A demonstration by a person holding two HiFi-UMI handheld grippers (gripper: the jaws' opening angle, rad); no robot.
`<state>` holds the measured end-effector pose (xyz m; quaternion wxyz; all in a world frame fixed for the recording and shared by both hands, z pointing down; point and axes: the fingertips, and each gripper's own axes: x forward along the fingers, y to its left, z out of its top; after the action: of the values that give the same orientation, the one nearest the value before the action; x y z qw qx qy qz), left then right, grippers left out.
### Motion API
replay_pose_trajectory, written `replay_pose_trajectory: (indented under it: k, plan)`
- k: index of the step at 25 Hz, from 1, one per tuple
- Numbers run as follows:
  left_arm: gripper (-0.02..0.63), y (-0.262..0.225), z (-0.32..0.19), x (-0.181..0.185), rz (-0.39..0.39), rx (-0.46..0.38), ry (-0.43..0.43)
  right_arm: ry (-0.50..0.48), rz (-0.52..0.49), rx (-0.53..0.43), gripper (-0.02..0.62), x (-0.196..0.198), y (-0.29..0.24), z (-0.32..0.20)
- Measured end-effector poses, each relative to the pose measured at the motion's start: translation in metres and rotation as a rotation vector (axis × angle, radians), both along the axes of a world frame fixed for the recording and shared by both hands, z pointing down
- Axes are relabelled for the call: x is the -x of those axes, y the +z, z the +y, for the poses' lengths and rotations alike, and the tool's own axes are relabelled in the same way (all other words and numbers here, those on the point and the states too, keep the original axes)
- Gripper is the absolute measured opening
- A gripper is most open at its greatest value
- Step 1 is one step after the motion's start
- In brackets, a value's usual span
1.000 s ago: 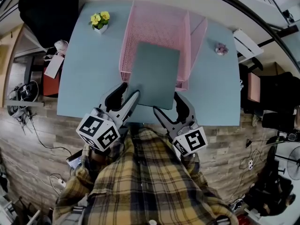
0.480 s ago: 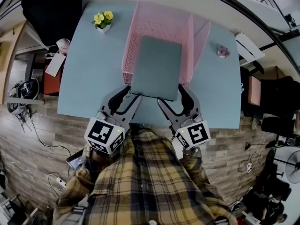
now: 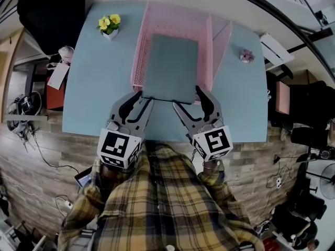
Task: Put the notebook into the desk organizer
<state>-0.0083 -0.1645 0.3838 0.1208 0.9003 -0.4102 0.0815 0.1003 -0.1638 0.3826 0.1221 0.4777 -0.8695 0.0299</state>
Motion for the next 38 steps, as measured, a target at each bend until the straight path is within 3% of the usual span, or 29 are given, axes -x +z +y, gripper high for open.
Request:
replay_pose_trajectory:
  k: [10,22,31,38]
  plan:
    - [0.123,0.001,-0.02,-0.001,-0.055,-0.009,-0.032,0.095,0.146,0.023,0.307,0.004,-0.003,-0.015]
    - [0.118,-0.001,-0.032,-0.009,-0.122,-0.054,-0.062,0.132,0.285,0.004,0.29,0.001,-0.006,-0.029]
    - [0.118,0.0,-0.032,-0.009,-0.116,-0.055,-0.063,0.123,0.297,0.001,0.287,0.0,-0.005,-0.029]
    - [0.112,-0.002,-0.026,-0.003,-0.108,-0.06,-0.074,0.119,0.238,-0.001,0.287,0.0,-0.008,-0.021]
